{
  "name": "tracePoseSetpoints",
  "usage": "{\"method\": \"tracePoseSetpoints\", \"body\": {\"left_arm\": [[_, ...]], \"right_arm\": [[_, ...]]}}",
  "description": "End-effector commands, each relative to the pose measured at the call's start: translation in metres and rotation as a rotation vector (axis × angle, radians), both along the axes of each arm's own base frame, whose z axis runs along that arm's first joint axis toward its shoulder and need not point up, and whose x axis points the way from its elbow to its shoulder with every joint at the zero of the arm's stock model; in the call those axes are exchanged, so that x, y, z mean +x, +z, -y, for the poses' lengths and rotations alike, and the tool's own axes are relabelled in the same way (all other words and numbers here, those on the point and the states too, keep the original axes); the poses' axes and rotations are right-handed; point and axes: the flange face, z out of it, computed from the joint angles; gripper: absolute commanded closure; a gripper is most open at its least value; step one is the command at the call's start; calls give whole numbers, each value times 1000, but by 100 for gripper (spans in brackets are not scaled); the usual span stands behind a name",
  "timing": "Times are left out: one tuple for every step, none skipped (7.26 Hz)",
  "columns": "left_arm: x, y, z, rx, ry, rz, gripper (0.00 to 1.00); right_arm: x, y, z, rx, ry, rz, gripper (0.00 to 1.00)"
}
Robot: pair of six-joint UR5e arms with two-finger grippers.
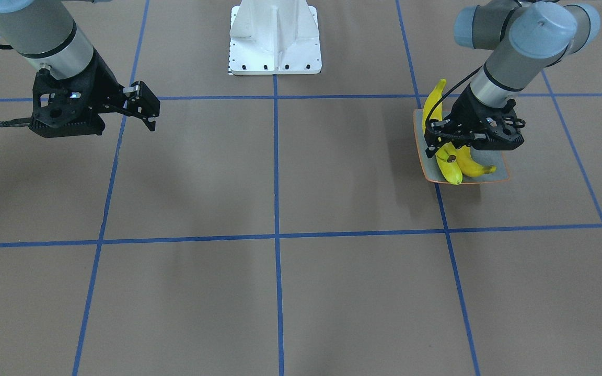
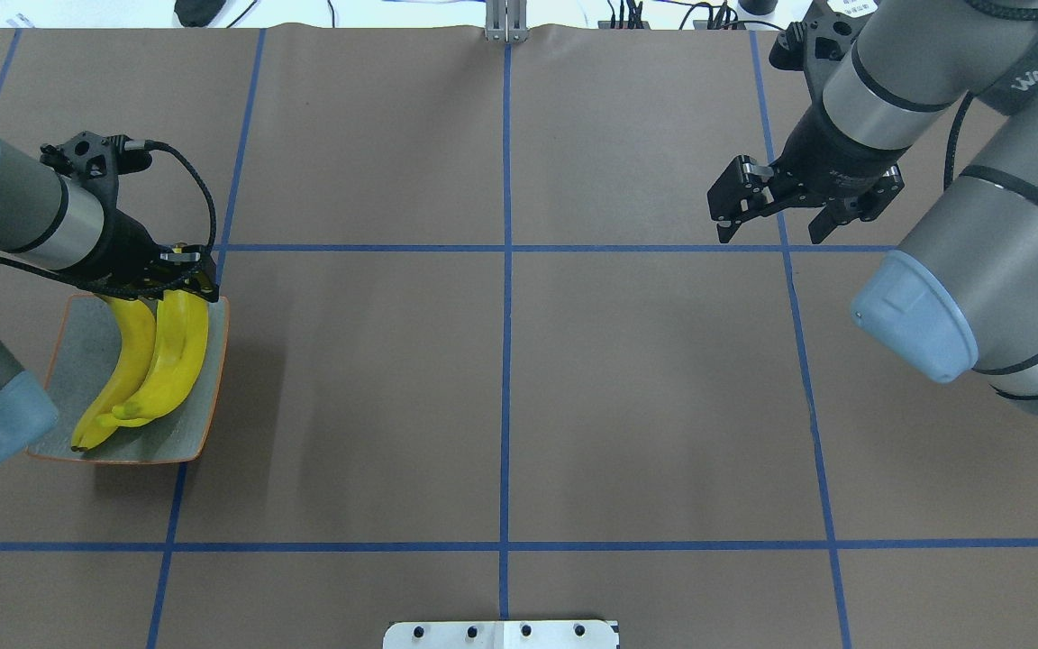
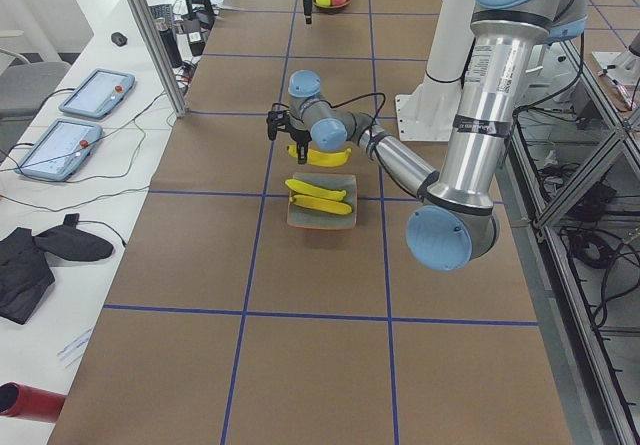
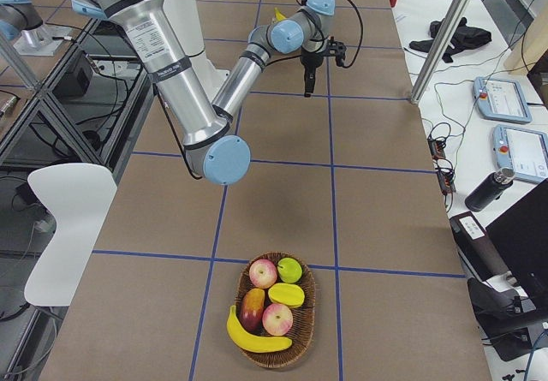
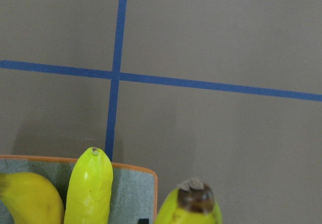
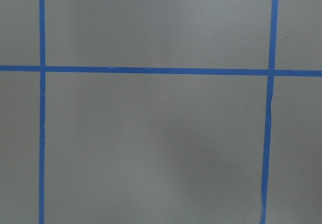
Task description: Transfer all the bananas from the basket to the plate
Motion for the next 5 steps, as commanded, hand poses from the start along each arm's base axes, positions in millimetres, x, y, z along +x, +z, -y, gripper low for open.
{"method": "tracePoseSetpoints", "body": {"left_arm": [[11,8,-4,-6,16,15,100],[14,12,-4,-12,20,21,100],[18,21,-2,-5,37,34,100],[20,26,-1,-8,42,42,100],[21,31,1,-5,43,51,100]], "right_arm": [[-2,2,1,-1,0,-6,1],[-4,4,1,-5,-3,-9,0],[-5,3,1,-3,-4,-7,0],[-9,4,0,-5,-9,-13,0],[-13,5,-1,0,-10,-19,0]]}}
